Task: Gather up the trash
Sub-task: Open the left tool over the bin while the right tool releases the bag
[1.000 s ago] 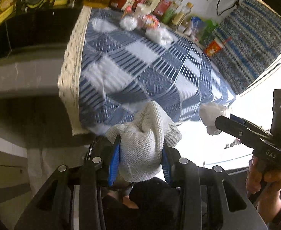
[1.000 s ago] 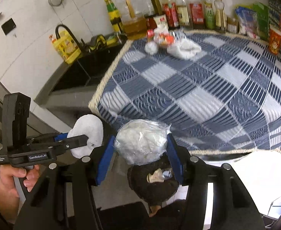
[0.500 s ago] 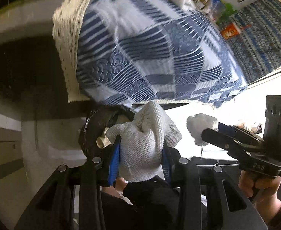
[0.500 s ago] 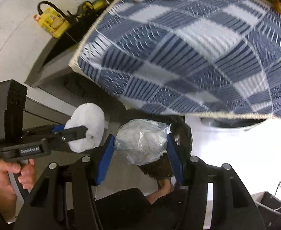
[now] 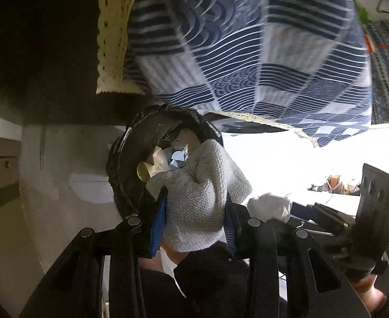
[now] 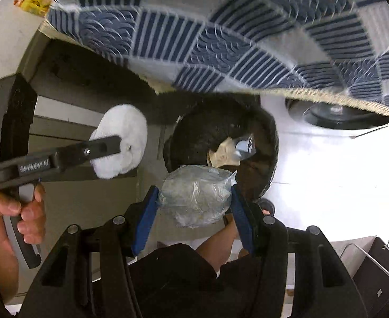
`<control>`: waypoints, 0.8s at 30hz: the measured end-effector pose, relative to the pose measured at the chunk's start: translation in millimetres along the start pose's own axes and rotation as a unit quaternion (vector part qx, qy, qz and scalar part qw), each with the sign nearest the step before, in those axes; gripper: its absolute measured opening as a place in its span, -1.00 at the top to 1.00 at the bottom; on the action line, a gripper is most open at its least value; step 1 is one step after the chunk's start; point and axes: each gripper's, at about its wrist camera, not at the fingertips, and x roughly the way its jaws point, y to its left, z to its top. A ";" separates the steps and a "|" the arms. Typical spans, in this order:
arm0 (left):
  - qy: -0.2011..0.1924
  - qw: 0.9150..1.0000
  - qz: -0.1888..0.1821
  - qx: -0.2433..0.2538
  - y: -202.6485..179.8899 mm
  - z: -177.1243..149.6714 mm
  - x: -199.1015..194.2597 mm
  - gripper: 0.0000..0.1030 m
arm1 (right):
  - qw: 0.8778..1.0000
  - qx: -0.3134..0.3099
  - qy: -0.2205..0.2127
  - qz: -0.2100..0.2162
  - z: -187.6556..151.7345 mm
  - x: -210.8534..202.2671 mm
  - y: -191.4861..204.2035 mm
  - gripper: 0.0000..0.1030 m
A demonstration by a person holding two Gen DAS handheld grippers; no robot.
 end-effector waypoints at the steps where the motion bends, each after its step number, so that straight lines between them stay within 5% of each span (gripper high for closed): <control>1: 0.006 1.000 0.003 -0.004 4.4 1.7 7.7 0.30 | 1.000 0.001 0.004 -0.001 0.1 5.2 -2.2 -0.07; 15: 0.035 0.998 0.001 -0.056 23.7 20.7 64.2 0.28 | 0.999 0.028 0.036 0.016 -3.0 64.8 -37.6 -0.08; 24: 0.035 0.998 0.003 -0.047 13.1 23.4 65.4 0.19 | 0.999 0.035 0.022 0.025 0.6 52.8 -40.1 -0.10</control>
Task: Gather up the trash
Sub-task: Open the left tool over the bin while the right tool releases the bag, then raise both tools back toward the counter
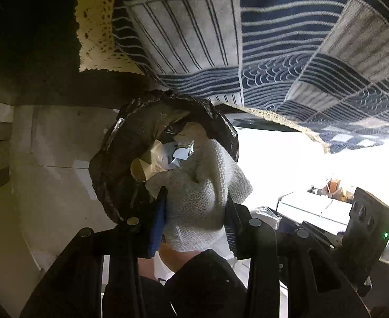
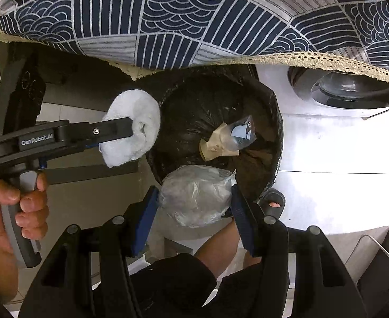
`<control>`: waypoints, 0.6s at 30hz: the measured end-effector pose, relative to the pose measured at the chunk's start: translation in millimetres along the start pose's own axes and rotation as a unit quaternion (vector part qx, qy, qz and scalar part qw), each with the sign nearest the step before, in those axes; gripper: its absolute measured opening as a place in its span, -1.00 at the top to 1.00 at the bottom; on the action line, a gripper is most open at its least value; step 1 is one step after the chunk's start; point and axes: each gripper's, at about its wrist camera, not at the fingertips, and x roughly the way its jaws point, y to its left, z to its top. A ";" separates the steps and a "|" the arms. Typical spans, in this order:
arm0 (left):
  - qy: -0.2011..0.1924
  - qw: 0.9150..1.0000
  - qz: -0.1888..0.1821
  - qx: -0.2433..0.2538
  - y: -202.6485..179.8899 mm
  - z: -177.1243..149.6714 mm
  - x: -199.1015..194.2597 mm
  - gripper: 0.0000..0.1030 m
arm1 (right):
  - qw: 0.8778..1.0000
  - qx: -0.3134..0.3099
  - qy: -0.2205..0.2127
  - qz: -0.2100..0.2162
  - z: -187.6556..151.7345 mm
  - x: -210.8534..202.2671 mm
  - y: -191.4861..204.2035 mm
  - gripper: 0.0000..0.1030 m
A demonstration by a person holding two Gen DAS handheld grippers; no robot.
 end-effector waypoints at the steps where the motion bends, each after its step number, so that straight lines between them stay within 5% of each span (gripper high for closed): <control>1: -0.003 1.000 0.003 -0.007 0.6 1.1 -1.7 0.10 | 1.000 -0.001 -0.001 0.006 0.7 -0.7 0.5 -0.11; 3: -0.012 1.000 0.011 -0.007 -1.0 2.4 -4.9 -0.28 | 1.000 -0.007 -0.004 0.012 0.8 -1.1 3.1 -0.20; 5: -0.021 1.000 0.016 0.001 -3.4 3.0 -9.9 -0.29 | 1.000 -0.005 -0.009 0.009 0.3 -3.0 3.7 -0.46; 18: -0.021 0.999 0.024 0.010 -19.5 -8.1 -38.8 -0.29 | 0.999 -0.007 -0.048 -0.022 -2.0 -56.3 14.1 -0.52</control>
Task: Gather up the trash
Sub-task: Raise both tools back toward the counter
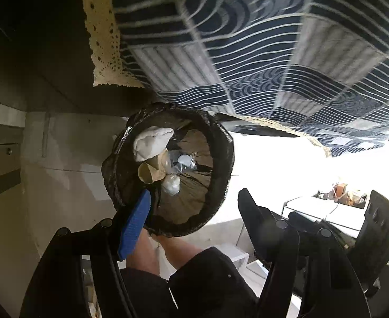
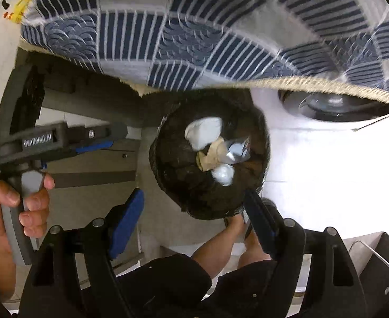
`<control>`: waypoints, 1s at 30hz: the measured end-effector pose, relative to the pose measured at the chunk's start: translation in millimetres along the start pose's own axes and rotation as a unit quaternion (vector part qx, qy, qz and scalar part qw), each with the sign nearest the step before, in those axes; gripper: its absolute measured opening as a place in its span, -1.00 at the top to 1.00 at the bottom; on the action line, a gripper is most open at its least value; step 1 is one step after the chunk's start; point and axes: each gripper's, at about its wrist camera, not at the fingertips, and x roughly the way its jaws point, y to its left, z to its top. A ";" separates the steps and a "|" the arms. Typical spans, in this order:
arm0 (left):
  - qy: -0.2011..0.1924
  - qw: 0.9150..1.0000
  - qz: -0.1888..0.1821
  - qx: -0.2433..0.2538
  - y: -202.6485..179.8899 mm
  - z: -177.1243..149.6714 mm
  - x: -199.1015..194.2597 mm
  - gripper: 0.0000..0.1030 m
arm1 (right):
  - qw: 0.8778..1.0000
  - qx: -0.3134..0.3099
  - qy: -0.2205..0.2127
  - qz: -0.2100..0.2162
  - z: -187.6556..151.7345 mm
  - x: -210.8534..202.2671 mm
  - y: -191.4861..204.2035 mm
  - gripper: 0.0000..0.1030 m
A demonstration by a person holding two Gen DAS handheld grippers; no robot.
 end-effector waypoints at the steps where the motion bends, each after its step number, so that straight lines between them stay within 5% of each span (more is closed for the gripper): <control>1: -0.001 1.000 0.001 0.003 -2.7 -2.3 -7.0 -0.29 | 1.000 0.001 -0.007 -0.002 0.8 -7.1 1.1 -0.54; 5: -0.015 1.000 0.005 0.017 -12.0 -7.3 -33.7 -0.48 | 0.999 -0.013 -0.033 -0.010 3.6 -36.7 10.9 -0.62; 11: -0.081 0.996 0.018 0.044 -26.8 -16.6 -111.9 -0.50 | 0.995 -0.042 -0.086 -0.020 -1.8 -99.4 42.4 -0.70; 17: -0.137 0.987 0.018 0.081 -46.3 -24.3 -166.5 -0.87 | 0.987 -0.056 -0.151 -0.022 -9.5 -147.9 68.4 -0.91; 30: -0.218 0.966 -0.002 0.136 -73.2 -32.6 -235.4 -0.87 | 0.967 -0.058 -0.248 -0.027 -4.8 -201.6 100.7 -0.90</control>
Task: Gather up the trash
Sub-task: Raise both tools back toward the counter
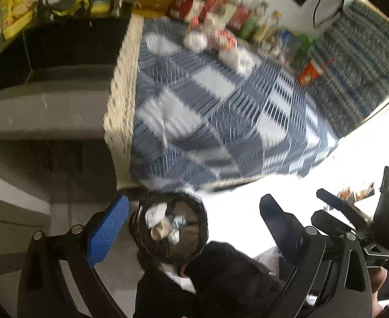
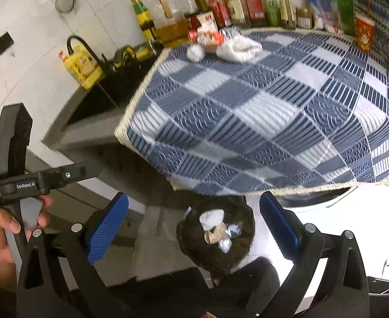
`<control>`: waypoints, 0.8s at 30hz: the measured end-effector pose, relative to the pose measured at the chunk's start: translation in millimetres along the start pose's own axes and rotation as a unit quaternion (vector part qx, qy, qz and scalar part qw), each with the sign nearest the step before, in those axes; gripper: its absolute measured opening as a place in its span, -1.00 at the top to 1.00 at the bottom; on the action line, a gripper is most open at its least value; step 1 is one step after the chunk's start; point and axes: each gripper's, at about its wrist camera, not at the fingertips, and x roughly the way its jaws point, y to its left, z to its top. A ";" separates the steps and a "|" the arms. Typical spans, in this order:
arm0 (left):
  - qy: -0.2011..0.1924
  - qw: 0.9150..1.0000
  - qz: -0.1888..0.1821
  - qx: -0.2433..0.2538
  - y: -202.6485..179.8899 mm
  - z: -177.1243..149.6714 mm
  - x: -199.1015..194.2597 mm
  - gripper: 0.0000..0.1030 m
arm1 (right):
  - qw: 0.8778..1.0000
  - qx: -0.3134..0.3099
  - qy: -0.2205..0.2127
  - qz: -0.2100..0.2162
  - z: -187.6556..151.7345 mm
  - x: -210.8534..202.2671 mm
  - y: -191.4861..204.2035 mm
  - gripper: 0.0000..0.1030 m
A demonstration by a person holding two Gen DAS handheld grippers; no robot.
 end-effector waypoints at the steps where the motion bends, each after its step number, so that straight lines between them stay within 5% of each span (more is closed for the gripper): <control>1: -0.007 1.000 0.000 -0.002 1.7 4.2 -4.6 -0.87 | 1.000 0.004 -0.008 0.003 7.4 -5.2 1.3 -0.91; 8: -0.066 0.998 -0.003 0.013 -1.5 35.9 -37.2 -0.87 | 0.997 -0.010 -0.077 0.005 51.3 -42.9 6.0 -0.90; 24: -0.096 0.995 0.006 0.037 -28.8 94.8 -28.1 -0.87 | 0.998 0.008 -0.063 0.012 95.5 -18.3 -28.4 -0.91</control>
